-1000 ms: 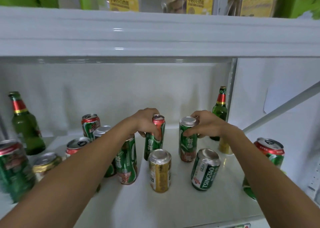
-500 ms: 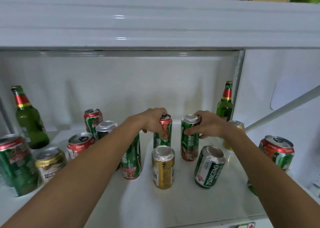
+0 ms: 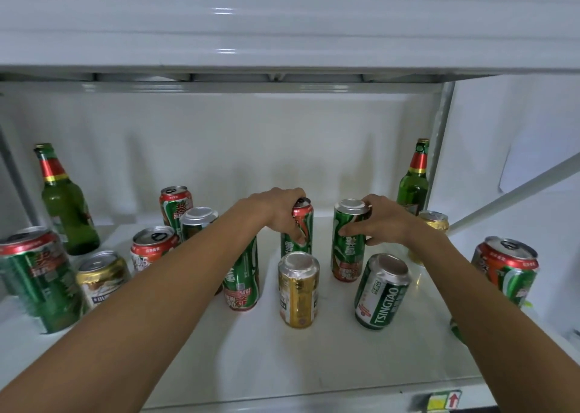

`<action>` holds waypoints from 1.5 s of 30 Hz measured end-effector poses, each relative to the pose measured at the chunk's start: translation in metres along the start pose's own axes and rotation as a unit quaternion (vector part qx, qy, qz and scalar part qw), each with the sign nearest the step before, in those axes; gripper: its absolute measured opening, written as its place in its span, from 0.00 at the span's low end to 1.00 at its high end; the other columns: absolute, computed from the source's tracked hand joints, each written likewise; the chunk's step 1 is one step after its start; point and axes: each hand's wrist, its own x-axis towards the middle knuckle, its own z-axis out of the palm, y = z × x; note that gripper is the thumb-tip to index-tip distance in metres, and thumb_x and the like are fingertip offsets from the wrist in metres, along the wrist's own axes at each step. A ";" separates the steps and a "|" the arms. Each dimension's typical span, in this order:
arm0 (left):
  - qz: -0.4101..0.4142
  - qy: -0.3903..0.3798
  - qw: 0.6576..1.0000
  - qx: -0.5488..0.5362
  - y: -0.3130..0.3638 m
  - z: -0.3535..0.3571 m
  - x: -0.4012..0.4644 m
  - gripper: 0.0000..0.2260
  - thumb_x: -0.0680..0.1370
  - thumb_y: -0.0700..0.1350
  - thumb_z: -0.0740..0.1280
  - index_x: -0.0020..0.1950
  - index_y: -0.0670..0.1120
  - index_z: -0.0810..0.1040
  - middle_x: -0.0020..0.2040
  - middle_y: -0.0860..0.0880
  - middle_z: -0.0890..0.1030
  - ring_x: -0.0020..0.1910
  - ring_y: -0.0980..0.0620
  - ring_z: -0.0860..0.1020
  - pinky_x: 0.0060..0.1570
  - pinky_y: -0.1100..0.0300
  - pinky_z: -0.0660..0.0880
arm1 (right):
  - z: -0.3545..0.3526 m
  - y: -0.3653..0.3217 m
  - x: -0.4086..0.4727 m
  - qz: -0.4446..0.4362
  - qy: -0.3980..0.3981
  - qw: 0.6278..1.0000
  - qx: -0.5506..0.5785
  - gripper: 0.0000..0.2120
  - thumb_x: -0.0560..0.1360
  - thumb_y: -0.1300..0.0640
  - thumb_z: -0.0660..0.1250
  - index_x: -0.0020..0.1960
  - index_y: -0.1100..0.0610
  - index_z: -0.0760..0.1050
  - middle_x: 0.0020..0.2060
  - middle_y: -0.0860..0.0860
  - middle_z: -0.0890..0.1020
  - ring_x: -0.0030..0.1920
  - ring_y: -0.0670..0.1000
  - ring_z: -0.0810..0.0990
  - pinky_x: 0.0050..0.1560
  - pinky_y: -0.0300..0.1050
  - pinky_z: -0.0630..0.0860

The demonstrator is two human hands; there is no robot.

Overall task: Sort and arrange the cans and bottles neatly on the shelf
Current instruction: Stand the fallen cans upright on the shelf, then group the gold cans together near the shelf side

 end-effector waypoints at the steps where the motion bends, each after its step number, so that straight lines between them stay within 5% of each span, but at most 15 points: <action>1: -0.002 0.000 1.000 0.007 0.002 0.000 -0.001 0.42 0.66 0.60 0.82 0.74 0.54 0.66 0.64 0.47 0.78 0.59 0.44 0.77 0.59 0.47 0.78 | 0.001 0.000 -0.002 0.001 0.002 1.000 -0.001 0.27 0.67 0.51 0.83 0.60 0.57 0.75 0.54 0.54 0.83 0.52 0.53 0.84 0.51 0.56 0.86; 6: -0.011 -0.015 1.000 0.024 0.006 -0.002 -0.004 0.54 0.68 0.62 0.80 0.84 0.55 0.49 0.77 0.44 0.68 0.72 0.40 0.72 0.68 0.43 0.74 | 0.004 -0.007 -0.010 -0.018 0.010 0.998 -0.054 0.36 0.72 0.46 0.78 0.72 0.58 0.67 0.66 0.56 0.78 0.59 0.55 0.79 0.51 0.46 0.78; 8: 0.002 -0.005 1.000 0.001 0.007 -0.007 -0.012 0.56 0.70 0.63 0.78 0.84 0.59 0.42 0.81 0.45 0.59 0.77 0.40 0.66 0.72 0.42 0.70 | 0.002 -0.015 -0.015 -0.054 0.047 0.995 -0.072 0.44 0.73 0.45 0.76 0.80 0.60 0.58 0.75 0.58 0.70 0.71 0.58 0.72 0.64 0.47 0.72; 10: 0.036 0.043 0.998 -0.020 0.007 -0.016 -0.030 0.52 0.73 0.63 0.75 0.84 0.61 0.42 0.83 0.46 0.56 0.79 0.42 0.63 0.74 0.43 0.67 | 0.001 -0.030 -0.023 -0.115 0.102 0.986 -0.069 0.47 0.75 0.45 0.75 0.83 0.58 0.53 0.79 0.57 0.64 0.78 0.57 0.65 0.74 0.49 0.65; 14: 0.061 0.187 0.981 0.007 -0.008 -0.031 -0.073 0.40 0.77 0.66 0.67 0.83 0.62 0.49 0.83 0.49 0.58 0.80 0.45 0.62 0.75 0.42 0.65 | 0.011 -0.071 -0.041 -0.209 0.146 0.960 -0.113 0.47 0.76 0.40 0.70 0.83 0.54 0.48 0.79 0.53 0.62 0.78 0.55 0.62 0.74 0.56 0.67; 24: -0.124 0.310 0.941 0.061 -0.108 -0.046 -0.213 0.27 0.80 0.61 0.64 0.78 0.56 0.66 0.76 0.47 0.70 0.71 0.43 0.72 0.66 0.44 0.73 | 0.096 -0.177 -0.070 -0.328 0.081 0.923 -0.186 0.40 0.79 0.38 0.65 0.82 0.55 0.54 0.79 0.53 0.62 0.77 0.57 0.63 0.72 0.54 0.67; 29: -0.225 0.297 0.926 0.061 -0.149 -0.035 -0.291 0.27 0.80 0.62 0.64 0.77 0.56 0.66 0.74 0.49 0.71 0.67 0.43 0.76 0.62 0.42 0.76 | 0.149 -0.219 -0.090 -0.412 0.051 0.897 -0.152 0.32 0.79 0.38 0.64 0.77 0.53 0.68 0.73 0.50 0.71 0.71 0.55 0.69 0.69 0.54 0.71; 40: -0.345 0.316 0.882 0.062 -0.185 -0.007 -0.413 0.26 0.80 0.59 0.65 0.77 0.56 0.66 0.73 0.51 0.70 0.66 0.46 0.76 0.63 0.45 0.76 | 0.231 -0.278 -0.129 -0.485 -0.011 0.871 -0.071 0.22 0.79 0.40 0.65 0.70 0.46 0.72 0.66 0.44 0.74 0.66 0.50 0.71 0.59 0.51 0.71; 45: -0.353 0.301 0.883 0.069 -0.216 0.000 -0.460 0.29 0.80 0.57 0.66 0.79 0.56 0.62 0.73 0.51 0.69 0.66 0.45 0.76 0.61 0.46 0.76 | 0.274 -0.311 -0.149 -0.500 -0.025 0.864 -0.053 0.26 0.77 0.33 0.61 0.69 0.46 0.73 0.66 0.42 0.74 0.67 0.47 0.69 0.58 0.50 0.72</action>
